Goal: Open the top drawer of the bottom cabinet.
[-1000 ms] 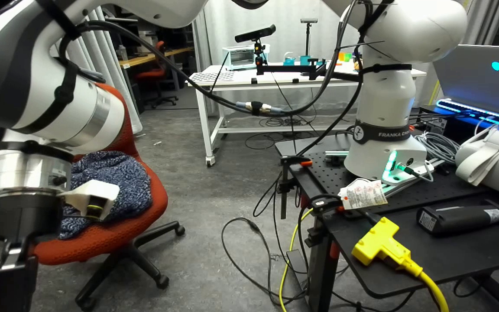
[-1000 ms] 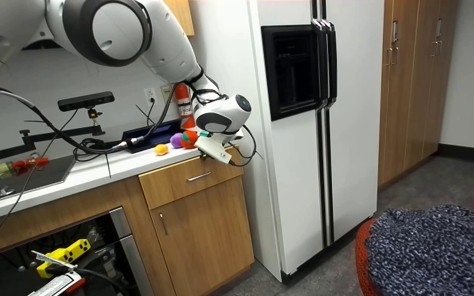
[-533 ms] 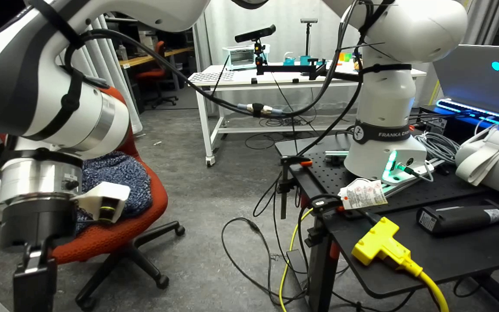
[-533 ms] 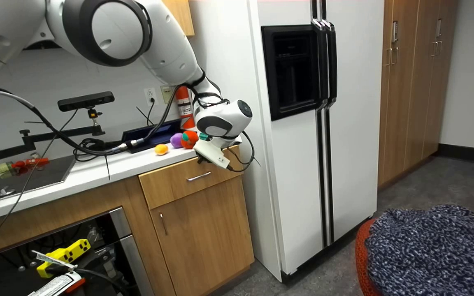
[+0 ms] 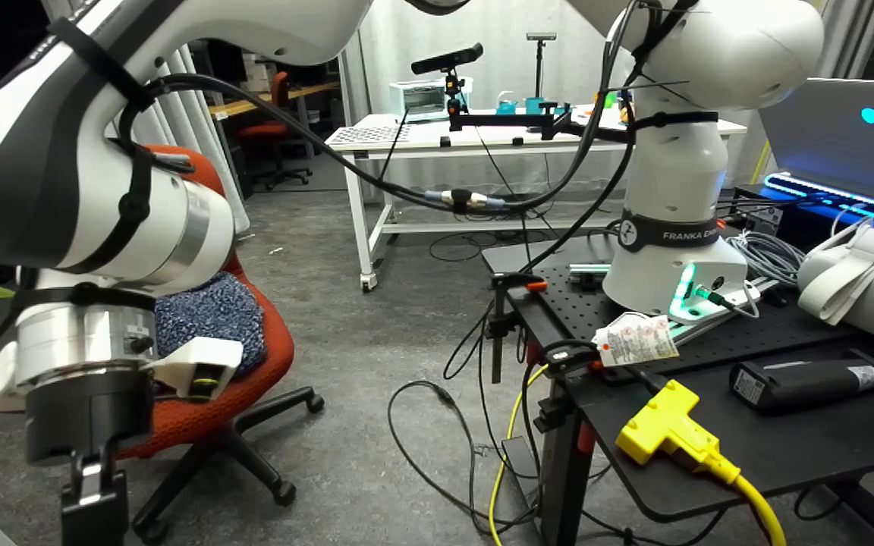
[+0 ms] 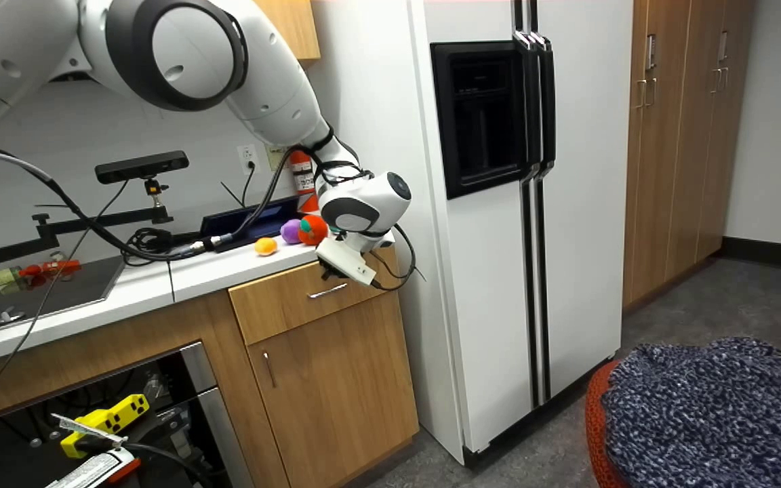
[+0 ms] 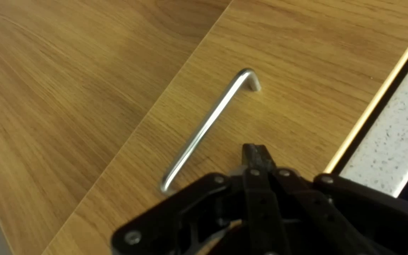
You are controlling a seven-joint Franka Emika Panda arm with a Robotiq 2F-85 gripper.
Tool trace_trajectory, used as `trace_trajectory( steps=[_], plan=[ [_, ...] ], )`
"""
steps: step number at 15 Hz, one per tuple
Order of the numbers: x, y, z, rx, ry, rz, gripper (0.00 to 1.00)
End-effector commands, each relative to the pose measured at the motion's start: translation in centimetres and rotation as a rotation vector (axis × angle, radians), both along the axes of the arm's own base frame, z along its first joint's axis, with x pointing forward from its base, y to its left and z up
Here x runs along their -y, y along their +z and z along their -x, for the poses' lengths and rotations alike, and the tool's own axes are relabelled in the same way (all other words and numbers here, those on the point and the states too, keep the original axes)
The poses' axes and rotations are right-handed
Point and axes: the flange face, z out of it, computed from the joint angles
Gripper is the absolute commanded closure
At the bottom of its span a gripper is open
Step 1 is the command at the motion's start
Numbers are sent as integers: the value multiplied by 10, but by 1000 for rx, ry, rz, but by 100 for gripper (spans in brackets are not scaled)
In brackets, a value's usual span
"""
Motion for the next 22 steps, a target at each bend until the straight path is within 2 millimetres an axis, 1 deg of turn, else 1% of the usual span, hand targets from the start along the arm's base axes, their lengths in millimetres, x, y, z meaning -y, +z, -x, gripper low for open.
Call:
trace_trajectory(
  steps=[1,6,11,13,17,19,22],
  plan=[
    [-3,-9,-2,-22,19,34,100],
    [-4,-19,-4,-23,35,60,100],
    [-12,-14,-14,2,48,53,100],
    [-14,-16,-15,1,51,60,100],
    [-10,-24,-14,-13,48,105,100],
    [-10,-23,-11,-20,47,124,100],
    [-5,-18,-6,-34,38,207,100]
  ],
)
